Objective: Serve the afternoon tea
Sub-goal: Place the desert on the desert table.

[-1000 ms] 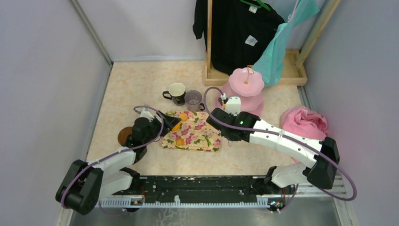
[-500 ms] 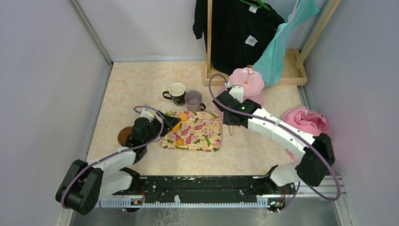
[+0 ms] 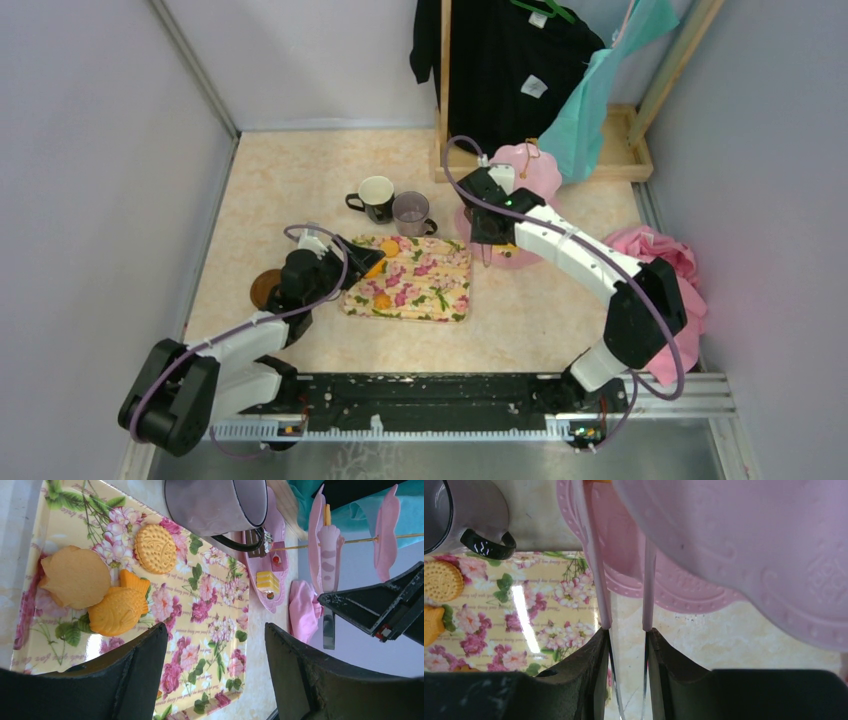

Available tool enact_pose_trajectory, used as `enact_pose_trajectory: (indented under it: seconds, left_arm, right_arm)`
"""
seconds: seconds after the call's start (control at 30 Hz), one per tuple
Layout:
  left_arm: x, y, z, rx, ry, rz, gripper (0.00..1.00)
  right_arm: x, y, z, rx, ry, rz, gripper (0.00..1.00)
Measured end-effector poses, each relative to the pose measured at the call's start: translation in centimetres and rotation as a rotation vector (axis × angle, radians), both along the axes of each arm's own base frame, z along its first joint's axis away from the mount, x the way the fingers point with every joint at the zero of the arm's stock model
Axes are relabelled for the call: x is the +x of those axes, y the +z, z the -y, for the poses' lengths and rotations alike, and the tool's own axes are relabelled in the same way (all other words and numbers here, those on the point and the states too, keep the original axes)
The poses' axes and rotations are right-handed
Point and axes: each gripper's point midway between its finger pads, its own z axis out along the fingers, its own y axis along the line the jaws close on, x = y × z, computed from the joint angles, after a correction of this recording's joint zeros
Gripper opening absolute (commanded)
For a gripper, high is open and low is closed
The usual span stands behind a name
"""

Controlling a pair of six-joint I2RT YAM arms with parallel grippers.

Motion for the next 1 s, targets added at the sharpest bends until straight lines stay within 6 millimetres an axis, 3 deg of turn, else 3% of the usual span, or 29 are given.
enact_pose_trajectory:
  seconds: [0.17, 0.67, 1.0]
  left_arm:
    - [0.0, -0.1, 0.0, 0.005, -0.001, -0.001, 0.77]
    - [0.0, -0.5, 0.0, 0.011, -0.008, -0.011, 0.77]
    - [0.0, -0.4, 0.1, 0.009, -0.011, -0.01, 0.76]
  right_arm:
    - [1.2, -0.5, 0.3, 0.011, -0.016, -0.013, 0.06]
    - [1.9, -0.7, 0.0, 0.062, -0.007, -0.025, 0.27]
    - [2.2, -0.6, -0.2, 0.081, -0.006, -0.02, 0.31]
